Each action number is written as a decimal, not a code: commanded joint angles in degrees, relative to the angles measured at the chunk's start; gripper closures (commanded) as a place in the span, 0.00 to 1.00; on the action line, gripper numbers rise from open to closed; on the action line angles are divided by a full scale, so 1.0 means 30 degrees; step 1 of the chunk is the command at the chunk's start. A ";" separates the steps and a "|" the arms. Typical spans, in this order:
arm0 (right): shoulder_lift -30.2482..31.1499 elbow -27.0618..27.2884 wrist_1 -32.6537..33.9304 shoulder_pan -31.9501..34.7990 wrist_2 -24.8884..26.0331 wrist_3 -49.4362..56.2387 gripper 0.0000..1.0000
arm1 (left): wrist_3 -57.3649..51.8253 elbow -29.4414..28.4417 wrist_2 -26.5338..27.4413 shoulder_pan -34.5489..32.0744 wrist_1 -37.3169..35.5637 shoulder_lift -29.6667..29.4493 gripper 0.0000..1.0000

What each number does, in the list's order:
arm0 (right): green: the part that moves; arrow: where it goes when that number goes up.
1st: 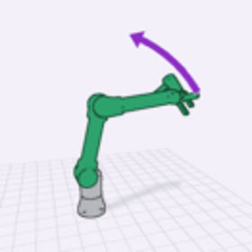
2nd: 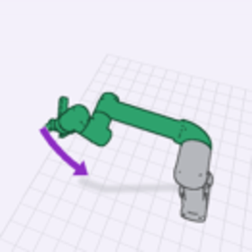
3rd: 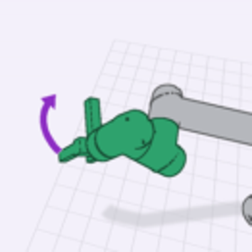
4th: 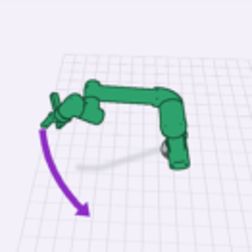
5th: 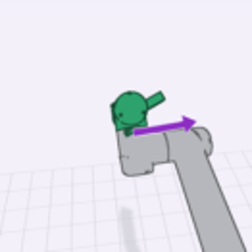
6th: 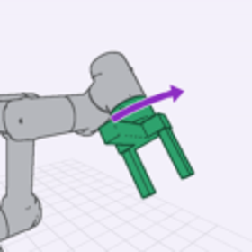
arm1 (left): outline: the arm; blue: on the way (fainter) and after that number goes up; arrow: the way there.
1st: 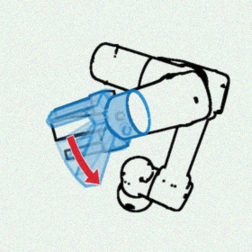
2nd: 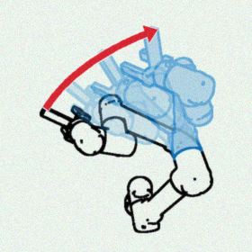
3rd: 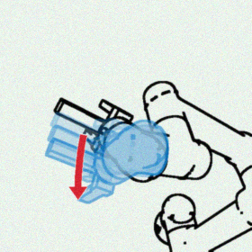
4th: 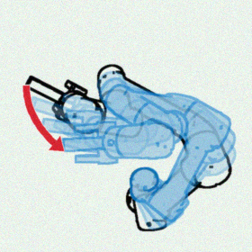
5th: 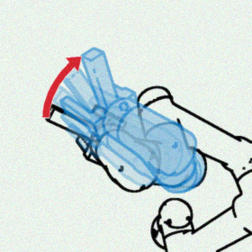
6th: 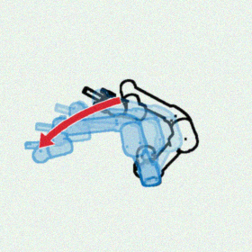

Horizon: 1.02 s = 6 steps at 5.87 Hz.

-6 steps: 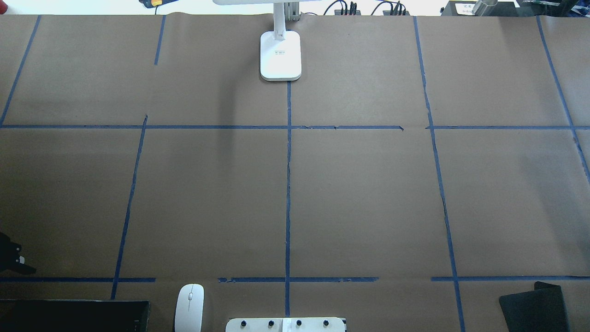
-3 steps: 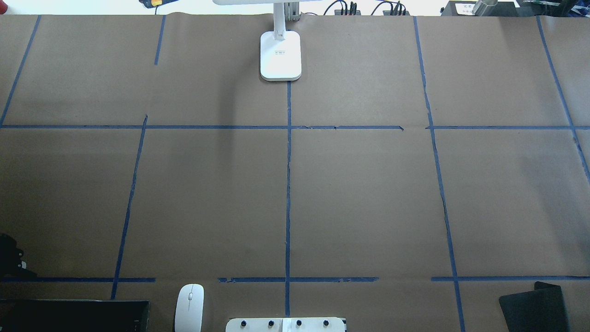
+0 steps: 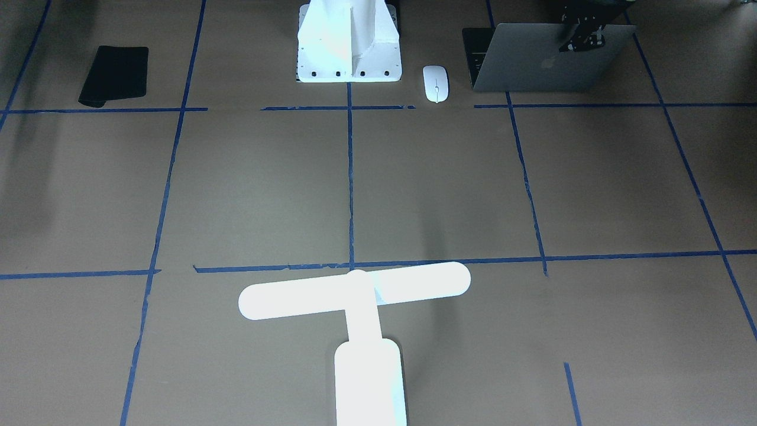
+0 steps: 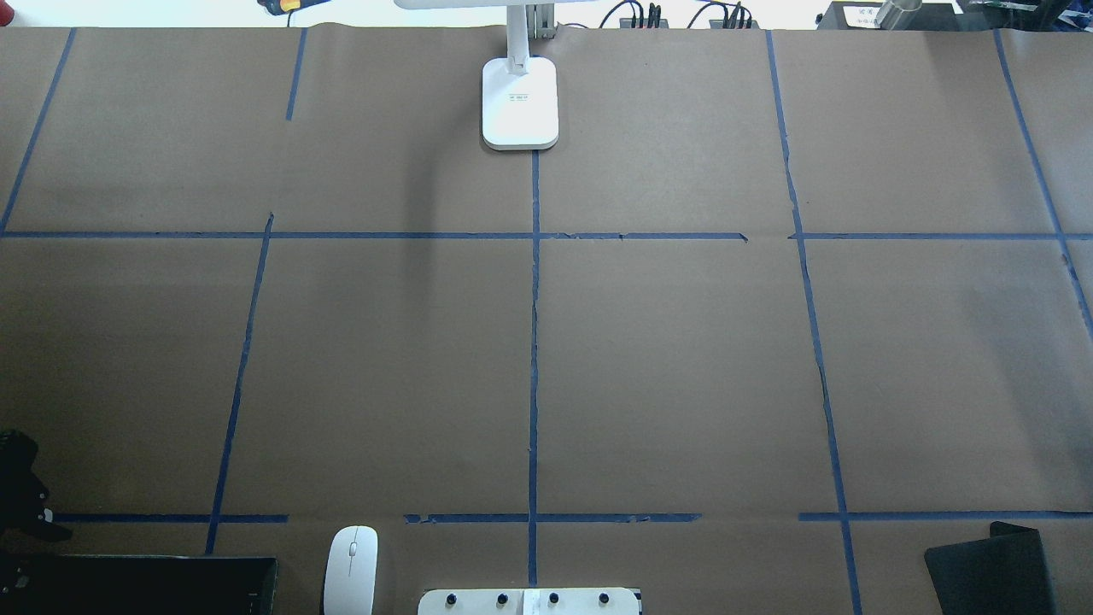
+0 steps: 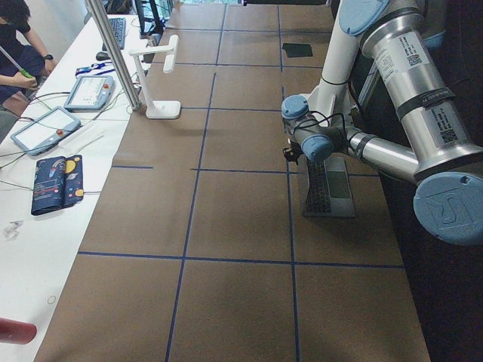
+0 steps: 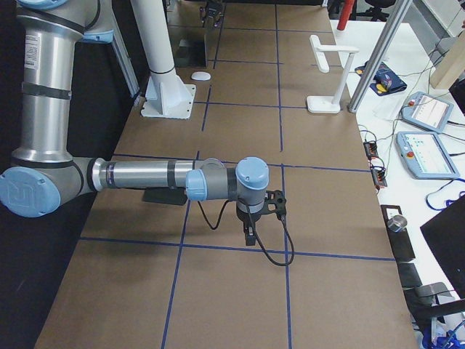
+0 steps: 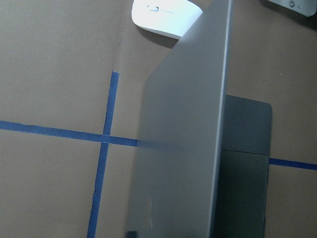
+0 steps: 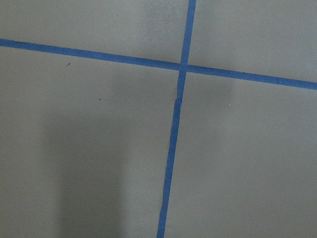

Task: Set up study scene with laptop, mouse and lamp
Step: 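Grasp the grey laptop at the near edge with the left gripper, then carry the open laptop farther from the robot toward the lamp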

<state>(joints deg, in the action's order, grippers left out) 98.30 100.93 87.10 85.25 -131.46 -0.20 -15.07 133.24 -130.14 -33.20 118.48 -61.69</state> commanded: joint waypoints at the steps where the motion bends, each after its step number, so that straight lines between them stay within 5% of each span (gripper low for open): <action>1: -0.0072 -0.0039 0.0029 0.0001 -0.0008 -0.0021 0.00 | -0.0248 0.0116 -0.0009 -0.1024 0.0056 -0.0383 1.00; 3: -0.0072 -0.0097 0.0058 0.0001 0.0021 -0.0021 0.00 | -0.2193 0.0146 -0.0068 -0.3218 -0.0001 -0.1054 1.00; 4: -0.0072 -0.0126 0.0058 -0.0028 -0.0008 -0.0021 0.00 | -0.6157 0.0001 -0.0068 -0.5463 -0.0263 -0.1144 1.00; 6: -0.0043 -0.0185 0.0059 0.0001 -0.0008 -0.0050 0.00 | -0.8216 -0.0058 -0.0068 -0.6716 -0.4370 -0.4403 1.00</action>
<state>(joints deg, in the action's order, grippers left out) 98.11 100.46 87.31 85.23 -131.52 -0.33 -37.22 133.21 -130.35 -51.90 111.62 -69.58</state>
